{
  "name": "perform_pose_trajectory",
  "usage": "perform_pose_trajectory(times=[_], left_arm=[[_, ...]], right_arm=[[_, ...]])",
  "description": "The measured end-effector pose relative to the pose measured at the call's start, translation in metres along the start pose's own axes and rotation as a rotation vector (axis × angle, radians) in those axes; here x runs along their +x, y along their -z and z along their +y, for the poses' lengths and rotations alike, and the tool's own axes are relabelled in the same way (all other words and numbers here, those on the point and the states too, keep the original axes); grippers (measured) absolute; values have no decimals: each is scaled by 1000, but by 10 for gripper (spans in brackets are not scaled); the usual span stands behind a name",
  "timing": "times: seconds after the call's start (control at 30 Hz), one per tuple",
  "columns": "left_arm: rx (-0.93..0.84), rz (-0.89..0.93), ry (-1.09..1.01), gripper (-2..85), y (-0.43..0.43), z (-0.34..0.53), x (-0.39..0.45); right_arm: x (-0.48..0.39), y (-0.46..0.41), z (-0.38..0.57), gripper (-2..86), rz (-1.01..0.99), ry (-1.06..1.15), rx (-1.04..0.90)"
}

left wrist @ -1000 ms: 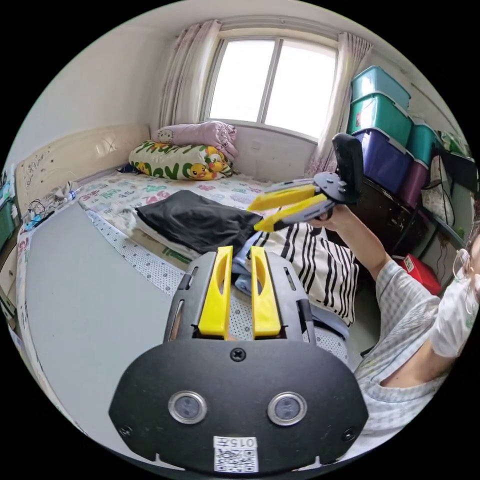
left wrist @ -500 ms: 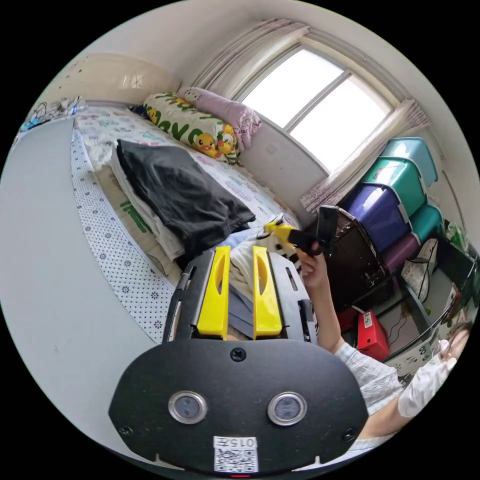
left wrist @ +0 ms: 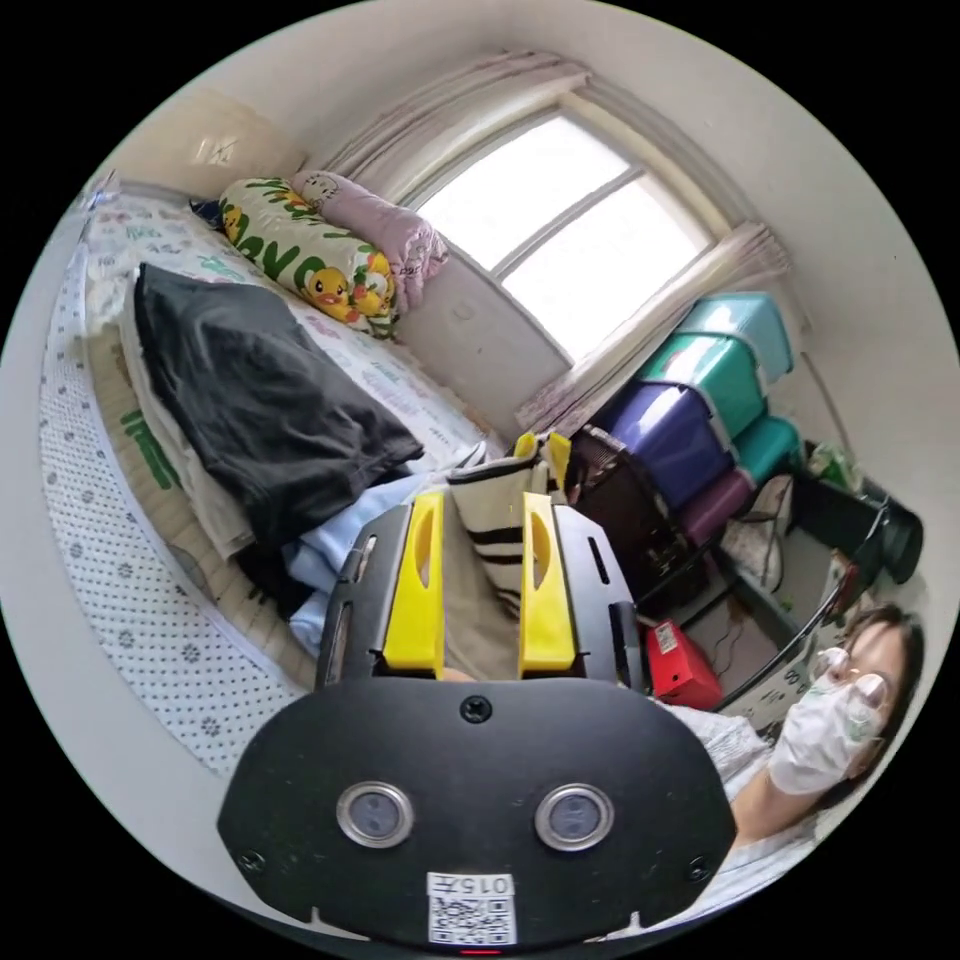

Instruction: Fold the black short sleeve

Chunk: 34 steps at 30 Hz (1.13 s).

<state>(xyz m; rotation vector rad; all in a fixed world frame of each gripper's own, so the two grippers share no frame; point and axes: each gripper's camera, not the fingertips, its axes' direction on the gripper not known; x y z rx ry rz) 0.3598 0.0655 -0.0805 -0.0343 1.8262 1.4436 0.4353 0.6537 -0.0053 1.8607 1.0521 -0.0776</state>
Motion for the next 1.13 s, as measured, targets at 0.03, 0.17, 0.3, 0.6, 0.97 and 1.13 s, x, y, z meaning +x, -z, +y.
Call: perform_pose_trajectory(times=[0.03,0.17,0.3,0.6,0.97,1.13], left_arm=[[39,76,29,129,1,4,-10],[59,252,103,148,-8,24,-37],[22,256,95,136,-4,40,-40],[-83,-39,7,21,52,70,1],[92,-110,-236,5,282,121,177],[322,-199,-384,4,501,166,298]], right_arm=[[2,2,1,49,18,6,-3],[11,6,10,48,-4,24,8],[21,10,23,40,-21,18,43],[34,-11,69,27,-3,39,53],[-169,-28,148,15,458,325,149],[-307,-22,207,13,796,500,296]])
